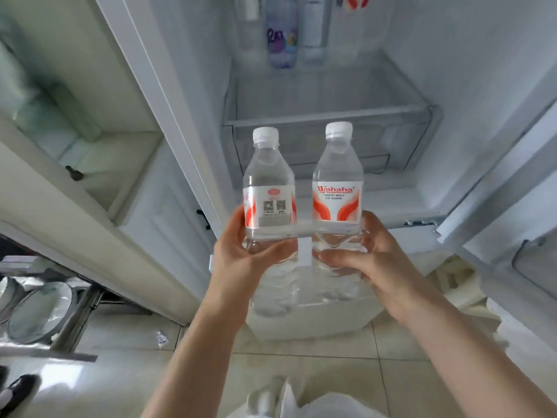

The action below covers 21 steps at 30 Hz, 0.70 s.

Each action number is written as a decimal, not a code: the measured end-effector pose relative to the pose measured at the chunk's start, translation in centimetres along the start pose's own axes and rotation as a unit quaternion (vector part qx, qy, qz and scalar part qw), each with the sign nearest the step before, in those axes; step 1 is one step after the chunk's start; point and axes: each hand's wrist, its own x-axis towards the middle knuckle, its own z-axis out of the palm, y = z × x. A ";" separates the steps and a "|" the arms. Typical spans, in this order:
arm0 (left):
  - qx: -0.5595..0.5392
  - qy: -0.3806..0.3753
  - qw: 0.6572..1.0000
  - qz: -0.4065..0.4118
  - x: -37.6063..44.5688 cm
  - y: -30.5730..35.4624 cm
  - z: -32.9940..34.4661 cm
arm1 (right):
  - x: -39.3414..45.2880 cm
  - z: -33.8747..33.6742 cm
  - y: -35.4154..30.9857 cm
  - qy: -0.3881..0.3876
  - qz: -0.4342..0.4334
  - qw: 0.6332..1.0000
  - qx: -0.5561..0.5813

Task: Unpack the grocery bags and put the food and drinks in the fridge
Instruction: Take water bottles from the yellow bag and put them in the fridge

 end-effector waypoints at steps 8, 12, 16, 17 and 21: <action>0.015 0.012 0.994 0.106 8.7 5.6 0.3 | 5.4 1.0 -6.6 0.056 -0.091 0.994 0.034; 0.020 0.047 0.985 0.167 12.7 7.9 1.4 | 8.4 0.4 -9.9 0.062 -0.121 0.990 0.035; 0.020 0.090 0.973 0.213 16.6 10.0 2.6 | 11.9 0.1 -13.1 0.078 -0.148 0.986 0.009; 0.021 0.100 0.969 0.223 17.5 10.6 2.9 | 12.9 -0.1 -13.9 0.079 -0.155 0.985 0.004; -0.002 0.133 0.956 0.261 21.0 11.8 4.4 | 16.4 -0.4 -16.5 0.069 -0.175 0.982 0.001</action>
